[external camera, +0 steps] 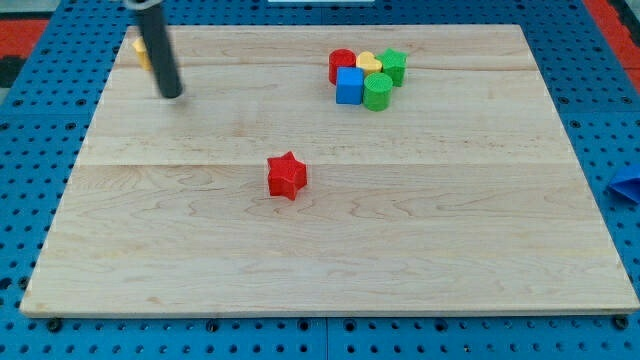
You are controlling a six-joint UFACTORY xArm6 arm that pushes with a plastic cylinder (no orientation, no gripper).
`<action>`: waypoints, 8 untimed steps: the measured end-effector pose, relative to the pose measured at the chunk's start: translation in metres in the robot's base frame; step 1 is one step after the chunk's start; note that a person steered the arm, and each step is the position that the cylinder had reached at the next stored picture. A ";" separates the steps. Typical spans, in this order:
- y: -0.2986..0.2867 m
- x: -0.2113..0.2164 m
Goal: Place the yellow hexagon above the yellow heart
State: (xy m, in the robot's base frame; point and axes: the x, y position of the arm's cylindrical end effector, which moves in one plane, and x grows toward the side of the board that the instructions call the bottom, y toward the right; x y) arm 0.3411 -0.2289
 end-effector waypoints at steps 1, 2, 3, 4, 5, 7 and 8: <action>-0.074 0.021; -0.048 -0.009; -0.047 -0.055; -0.073 -0.090; -0.023 -0.096; 0.024 -0.076; 0.097 -0.081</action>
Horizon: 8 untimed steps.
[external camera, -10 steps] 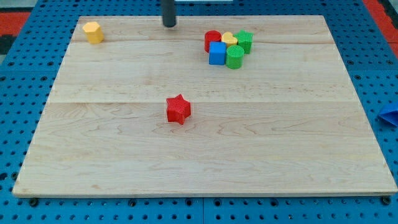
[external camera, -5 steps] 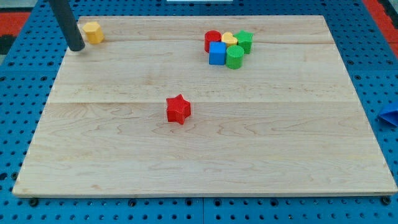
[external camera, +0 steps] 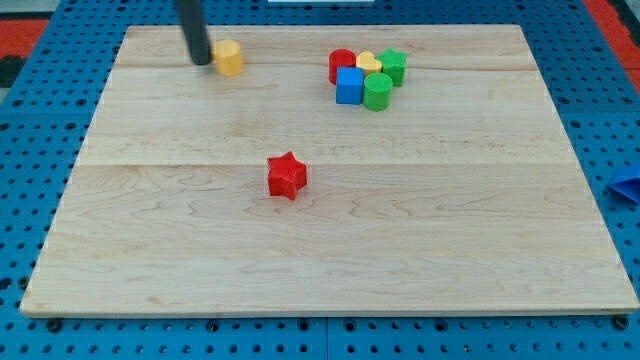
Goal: Place the yellow hexagon above the yellow heart
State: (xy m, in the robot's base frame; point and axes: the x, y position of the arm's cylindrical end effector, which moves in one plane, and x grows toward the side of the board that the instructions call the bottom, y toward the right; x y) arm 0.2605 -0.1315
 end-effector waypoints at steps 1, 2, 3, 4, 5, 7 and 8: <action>0.037 -0.001; 0.053 -0.012; 0.123 -0.024; 0.142 -0.024; 0.133 -0.067; 0.178 -0.032; 0.192 -0.032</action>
State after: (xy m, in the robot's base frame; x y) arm 0.2285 0.0600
